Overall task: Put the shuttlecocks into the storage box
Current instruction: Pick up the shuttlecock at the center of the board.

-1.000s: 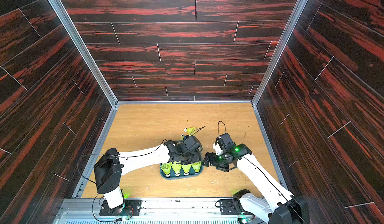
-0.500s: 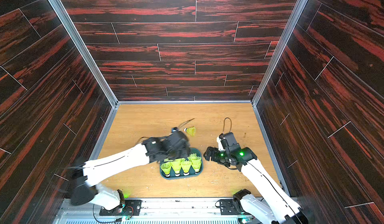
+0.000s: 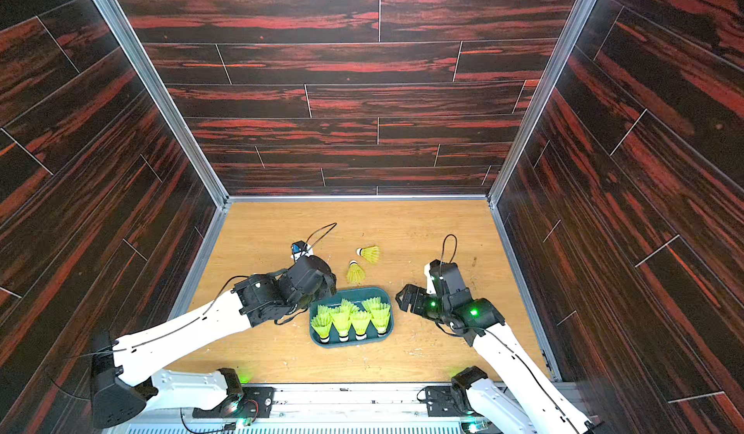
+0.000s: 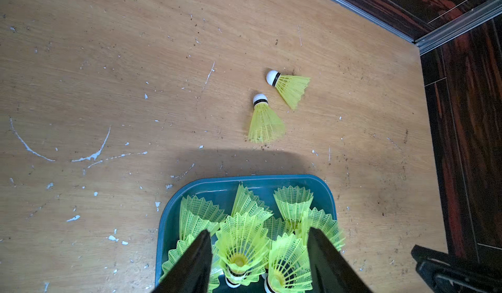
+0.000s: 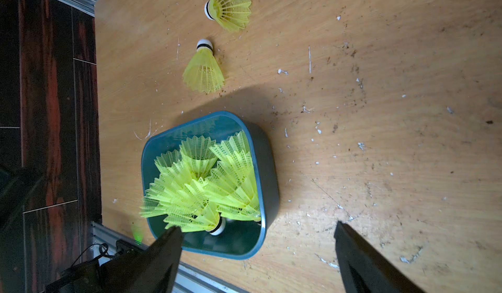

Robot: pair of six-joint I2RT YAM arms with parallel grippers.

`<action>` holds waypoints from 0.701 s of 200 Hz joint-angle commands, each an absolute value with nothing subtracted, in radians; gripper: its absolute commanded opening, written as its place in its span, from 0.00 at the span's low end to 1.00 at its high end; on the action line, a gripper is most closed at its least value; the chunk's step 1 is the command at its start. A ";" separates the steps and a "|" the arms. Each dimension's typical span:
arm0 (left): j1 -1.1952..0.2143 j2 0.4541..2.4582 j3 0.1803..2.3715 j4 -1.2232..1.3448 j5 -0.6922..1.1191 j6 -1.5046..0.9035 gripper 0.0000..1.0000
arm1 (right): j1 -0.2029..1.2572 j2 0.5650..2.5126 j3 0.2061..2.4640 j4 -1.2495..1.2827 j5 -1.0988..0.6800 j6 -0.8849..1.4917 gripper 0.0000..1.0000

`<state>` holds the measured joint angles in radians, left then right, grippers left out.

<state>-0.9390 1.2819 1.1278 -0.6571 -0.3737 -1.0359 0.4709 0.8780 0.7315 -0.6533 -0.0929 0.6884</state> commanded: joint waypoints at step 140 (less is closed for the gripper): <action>-0.888 1.369 1.205 -0.685 -0.271 -0.908 0.60 | 0.483 1.046 0.834 -0.649 0.025 0.672 0.83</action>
